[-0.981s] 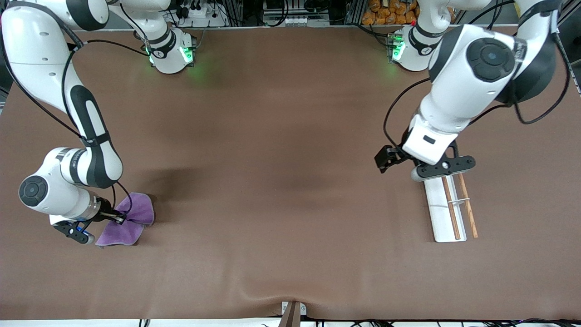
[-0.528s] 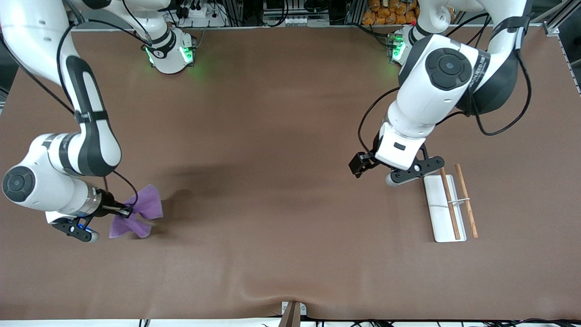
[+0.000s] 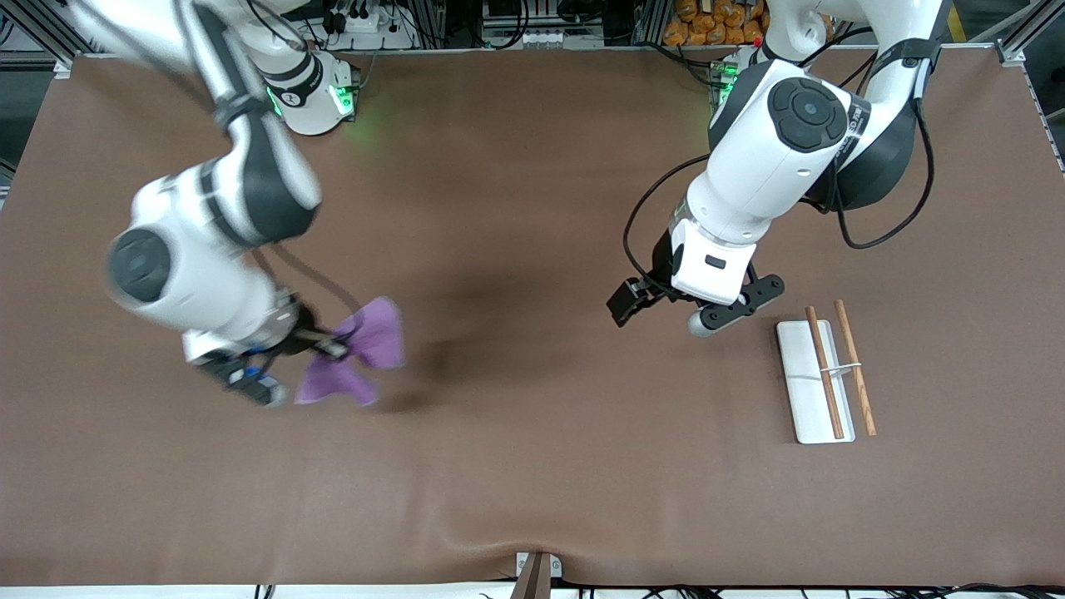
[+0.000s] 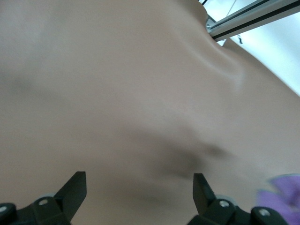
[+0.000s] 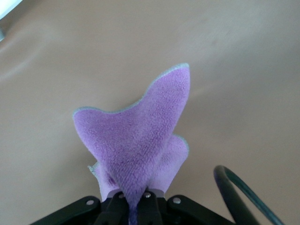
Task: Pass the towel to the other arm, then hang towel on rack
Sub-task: 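Lift the towel with the right gripper while the left gripper approaches, then grasp the towel with the left gripper beside the right gripper, then carry the towel toward the rack with the left gripper while the right releases, then hold the towel above the rack with the left gripper while the right retracts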
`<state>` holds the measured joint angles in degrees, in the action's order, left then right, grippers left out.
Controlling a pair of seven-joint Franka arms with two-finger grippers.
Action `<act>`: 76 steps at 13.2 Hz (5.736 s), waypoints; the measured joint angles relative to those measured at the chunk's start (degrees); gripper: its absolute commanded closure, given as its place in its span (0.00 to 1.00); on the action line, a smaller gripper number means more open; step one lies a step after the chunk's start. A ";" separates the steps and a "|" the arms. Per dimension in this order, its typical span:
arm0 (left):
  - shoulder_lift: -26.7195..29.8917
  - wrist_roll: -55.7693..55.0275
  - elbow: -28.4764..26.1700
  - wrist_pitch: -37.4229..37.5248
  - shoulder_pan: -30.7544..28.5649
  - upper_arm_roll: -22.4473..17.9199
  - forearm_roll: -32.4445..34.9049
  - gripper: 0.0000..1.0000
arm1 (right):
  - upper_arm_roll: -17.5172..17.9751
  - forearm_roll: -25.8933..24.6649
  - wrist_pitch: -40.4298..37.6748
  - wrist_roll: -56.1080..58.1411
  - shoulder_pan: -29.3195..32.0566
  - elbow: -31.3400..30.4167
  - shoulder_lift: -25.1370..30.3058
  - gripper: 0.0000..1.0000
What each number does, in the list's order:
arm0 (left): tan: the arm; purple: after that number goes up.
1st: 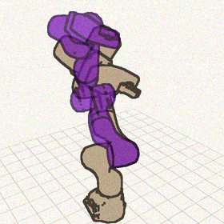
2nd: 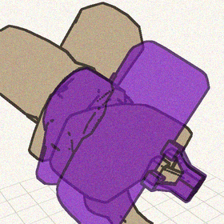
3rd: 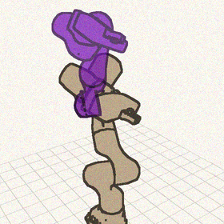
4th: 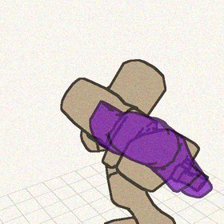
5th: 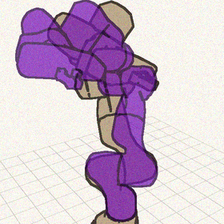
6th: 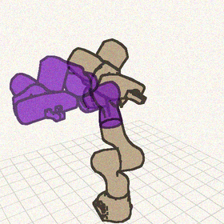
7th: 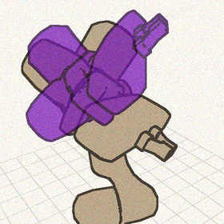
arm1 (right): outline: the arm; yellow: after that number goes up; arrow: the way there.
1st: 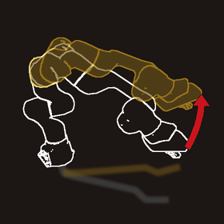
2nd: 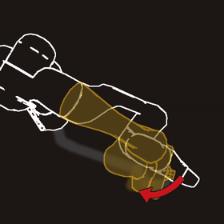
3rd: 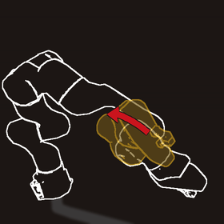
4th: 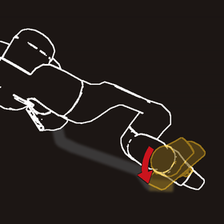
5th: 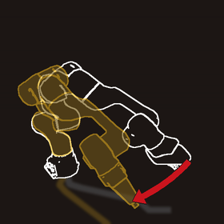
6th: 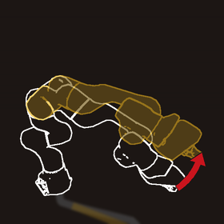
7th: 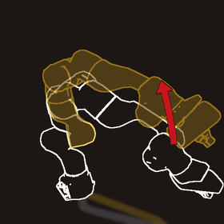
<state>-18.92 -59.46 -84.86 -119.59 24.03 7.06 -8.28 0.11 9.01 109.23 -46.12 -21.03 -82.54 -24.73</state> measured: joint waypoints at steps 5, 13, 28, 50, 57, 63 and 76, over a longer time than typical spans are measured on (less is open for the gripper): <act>-0.04 -7.09 0.73 -0.23 1.97 0.08 -3.36 0.00 | -0.05 0.01 0.68 -15.25 -11.22 2.20 0.44 1.00; -0.57 -12.69 -1.23 -0.04 2.89 0.12 -13.24 0.00 | -0.85 5.90 10.44 -29.78 -17.04 2.29 0.04 1.00; -2.38 -14.07 -6.00 -0.06 2.37 0.03 -25.59 1.00 | -0.97 6.28 10.75 -30.74 -16.98 2.40 0.03 1.00; 11.64 20.58 1.65 25.39 -16.48 -1.08 -1.97 1.00 | -2.20 7.26 1.17 -3.28 0.58 3.76 0.01 0.00; 14.42 31.29 1.76 31.00 -21.67 -1.30 0.38 1.00 | -2.82 1.77 -10.79 33.79 18.41 -1.89 4.81 0.00; 16.61 36.23 2.04 32.40 -23.27 -1.36 3.64 1.00 | -1.38 -10.58 -15.21 40.49 18.04 -7.67 16.91 0.00; 15.26 43.85 1.15 33.85 -27.14 -1.67 5.32 1.00 | -3.06 -9.71 -23.29 44.57 19.43 -8.09 24.17 0.00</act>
<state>-3.67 -15.60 -83.72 -85.74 -3.10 5.39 -2.97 -2.95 -0.70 85.95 -1.55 -1.60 -90.63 -0.56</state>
